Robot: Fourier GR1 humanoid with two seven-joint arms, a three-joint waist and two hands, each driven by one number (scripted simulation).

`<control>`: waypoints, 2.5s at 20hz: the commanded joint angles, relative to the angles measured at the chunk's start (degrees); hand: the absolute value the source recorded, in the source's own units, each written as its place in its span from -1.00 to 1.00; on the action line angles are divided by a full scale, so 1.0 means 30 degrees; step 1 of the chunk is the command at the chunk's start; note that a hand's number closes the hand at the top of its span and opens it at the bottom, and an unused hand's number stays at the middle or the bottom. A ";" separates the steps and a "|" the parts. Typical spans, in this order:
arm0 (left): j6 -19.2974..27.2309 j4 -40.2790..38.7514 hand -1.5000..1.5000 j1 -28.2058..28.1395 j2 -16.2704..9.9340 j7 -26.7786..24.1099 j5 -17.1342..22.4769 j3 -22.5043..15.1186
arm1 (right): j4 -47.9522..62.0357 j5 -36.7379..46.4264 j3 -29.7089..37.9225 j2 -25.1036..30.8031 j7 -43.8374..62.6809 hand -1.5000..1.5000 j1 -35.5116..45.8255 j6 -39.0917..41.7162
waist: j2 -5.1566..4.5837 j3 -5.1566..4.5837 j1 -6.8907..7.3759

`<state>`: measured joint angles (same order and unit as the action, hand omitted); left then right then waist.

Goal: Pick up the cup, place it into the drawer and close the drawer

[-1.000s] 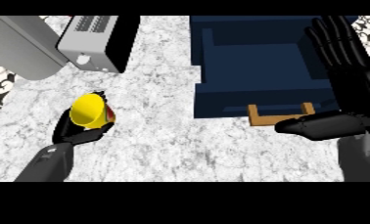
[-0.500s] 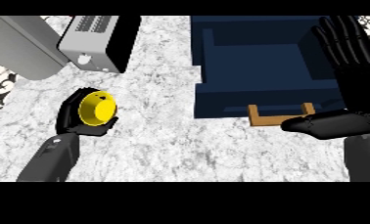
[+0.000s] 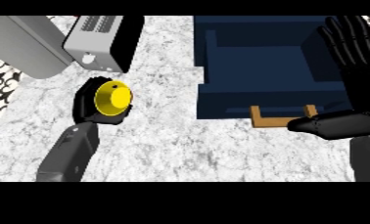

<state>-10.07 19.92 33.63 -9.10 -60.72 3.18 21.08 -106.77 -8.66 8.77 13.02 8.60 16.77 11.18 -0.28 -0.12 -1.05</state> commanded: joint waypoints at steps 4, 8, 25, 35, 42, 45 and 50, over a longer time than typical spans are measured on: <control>0.0380 0.2978 1.00 0.1397 0.1703 0.0249 -0.0343 -0.1379 | 0.0725 0.0976 -0.0294 -0.0319 -0.0951 -1.00 -0.0579 -0.0169 | 0.0150 0.0054 0.0442; 0.0194 0.5381 1.00 0.3060 0.1645 0.3929 0.0051 -0.1961 | 0.0140 0.0052 0.0523 0.0165 -0.0176 -1.00 -0.0590 0.0015 | 0.0218 0.0059 0.0464; 0.8308 0.6114 1.00 1.1794 0.3029 1.3944 0.2212 -0.6990 | 0.0434 0.0985 -0.0071 -0.0403 -0.0818 -1.00 -0.0183 -0.0442 | 0.0007 0.0051 -0.0268; 1.0662 0.0178 1.00 1.4457 0.3033 1.5013 0.3708 -1.0181 | 0.1699 0.0344 0.0023 -0.0169 -0.1624 -1.00 0.1033 0.0349 | -0.0413 0.0082 -0.1574; 0.8183 -0.1119 1.00 1.3787 0.3033 1.6140 0.4187 -1.3197 | 0.1584 0.0750 -0.0842 -0.0530 -0.1647 -1.00 0.1090 0.0437 | -0.0578 0.0087 -0.2467; 0.8568 -0.0959 1.00 1.4163 0.3033 1.6630 0.4850 -1.3615 | 0.1788 0.0605 -0.1188 -0.0581 -0.1661 -1.00 0.1681 0.0740 | -0.0749 0.0093 -0.3141; 0.8462 -0.0210 -1.00 1.2738 0.3033 1.5093 0.6004 -1.3941 | 0.2182 -0.0361 -0.0947 -0.0414 -0.1593 -1.00 0.2369 0.1368 | -0.0917 0.0068 -0.3582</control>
<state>15.54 17.67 74.13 0.00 -13.18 18.47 -19.63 -101.42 -8.04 6.14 11.70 3.46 21.73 13.98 -2.69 0.13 -10.74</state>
